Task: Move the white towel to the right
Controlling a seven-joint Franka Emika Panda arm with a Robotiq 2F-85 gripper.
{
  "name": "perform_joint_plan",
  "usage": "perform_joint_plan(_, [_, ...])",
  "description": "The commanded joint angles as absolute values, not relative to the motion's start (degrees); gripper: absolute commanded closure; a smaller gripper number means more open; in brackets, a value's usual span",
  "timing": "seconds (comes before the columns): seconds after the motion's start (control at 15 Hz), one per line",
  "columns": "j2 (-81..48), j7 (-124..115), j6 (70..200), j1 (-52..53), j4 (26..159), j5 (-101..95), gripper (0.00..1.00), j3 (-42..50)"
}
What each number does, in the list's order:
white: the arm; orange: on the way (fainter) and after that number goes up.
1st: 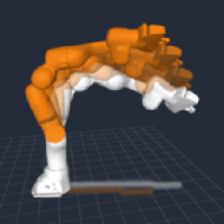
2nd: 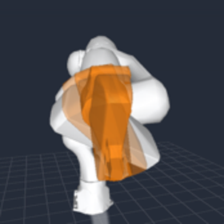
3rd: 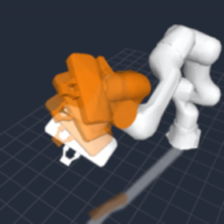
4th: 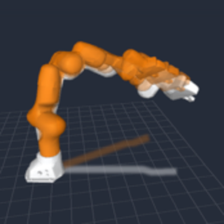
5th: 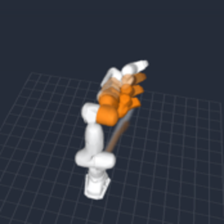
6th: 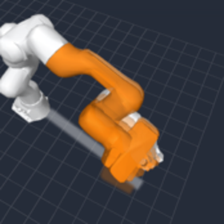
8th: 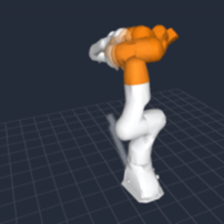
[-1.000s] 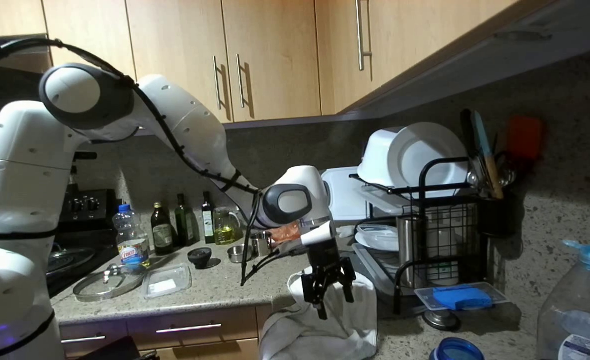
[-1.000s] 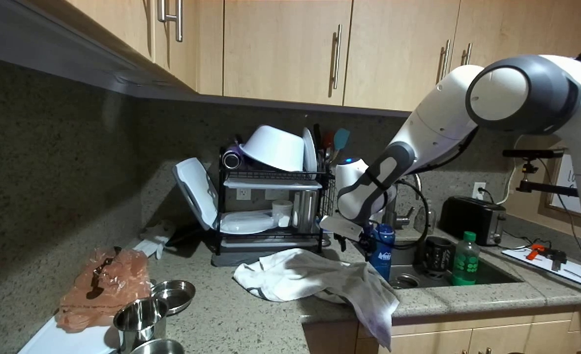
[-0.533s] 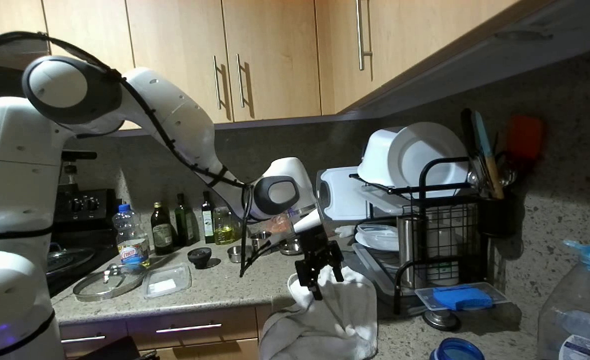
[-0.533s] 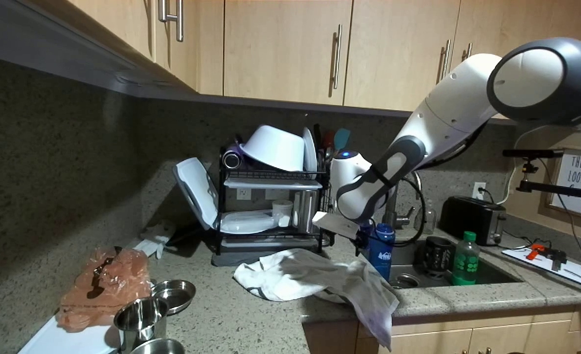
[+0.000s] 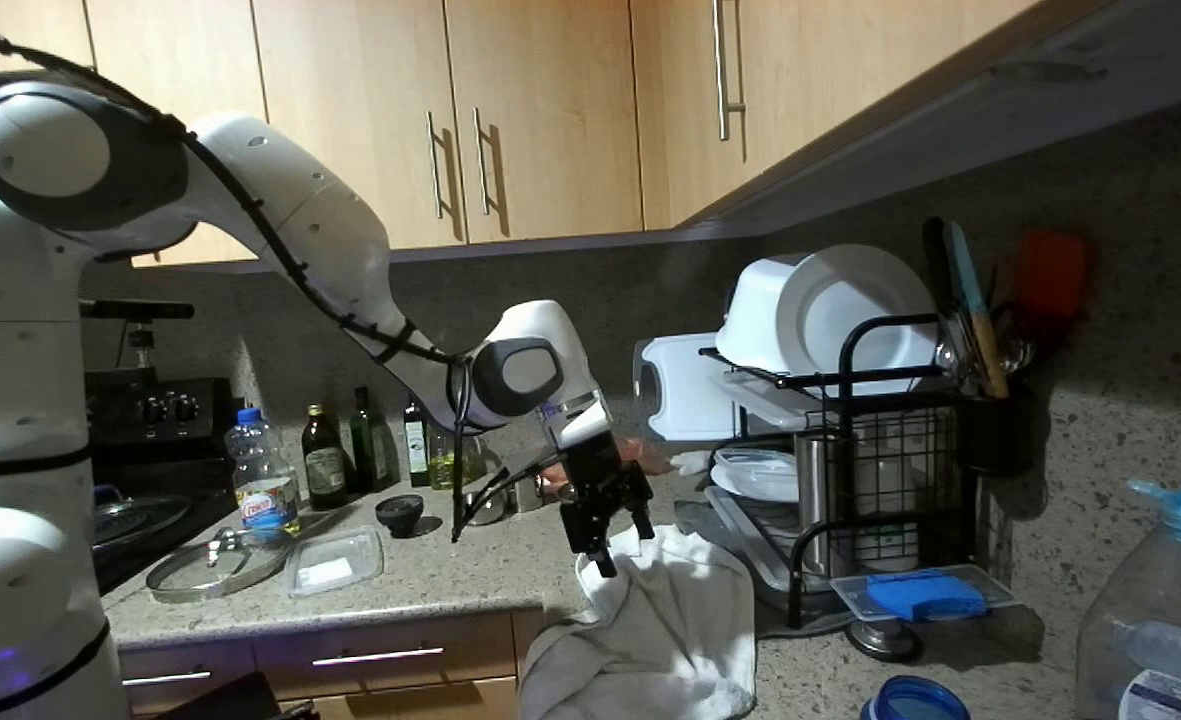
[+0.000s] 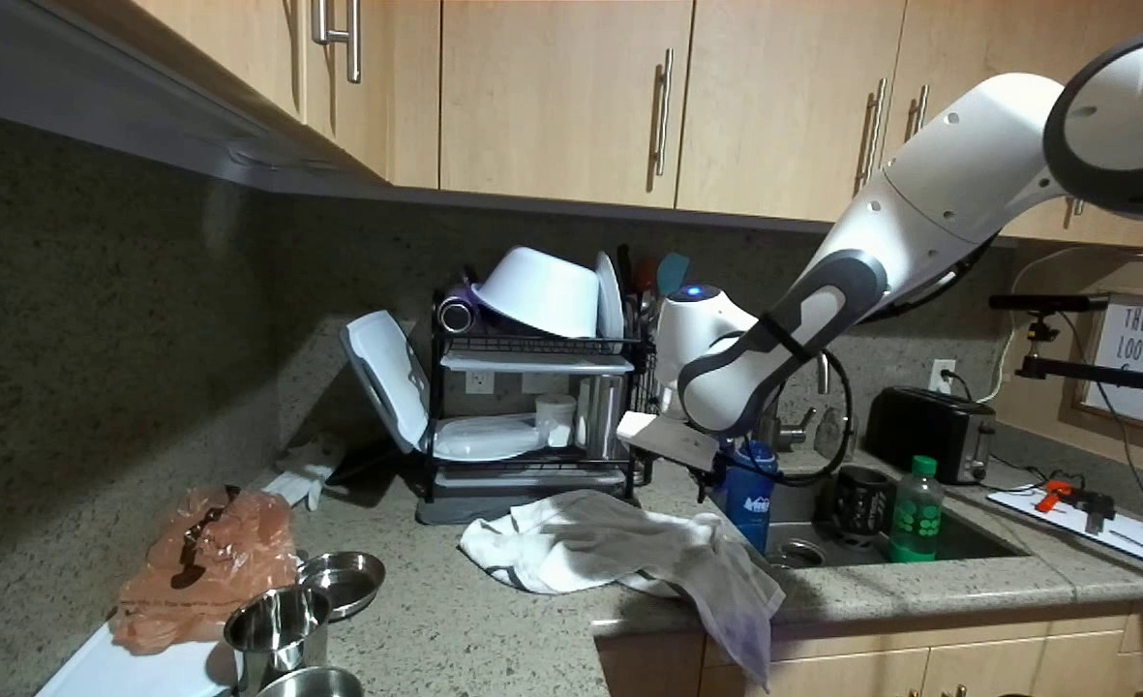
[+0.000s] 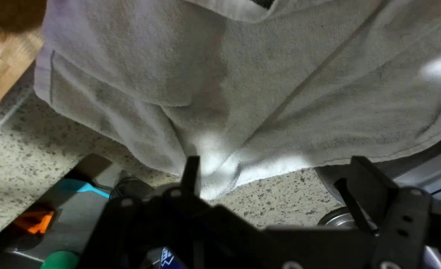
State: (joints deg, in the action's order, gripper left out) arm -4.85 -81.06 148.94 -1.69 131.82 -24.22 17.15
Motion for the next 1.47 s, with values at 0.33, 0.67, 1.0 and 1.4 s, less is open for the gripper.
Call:
perform_joint_plan(0.33, [-3.4, -77.4, 149.9, -3.9, 134.9, -23.8, 0.00, 12.3])
perform_joint_plan(0.67, [-8.0, -73.8, 147.7, -4.3, 132.1, -20.7, 0.00, 11.7])
perform_joint_plan(1.0, [-14.0, -70.9, 144.3, -3.8, 128.3, -17.1, 0.00, 12.3])
perform_joint_plan(1.4, [-19.8, -68.4, 140.0, -3.3, 123.4, -14.7, 0.00, 12.7])
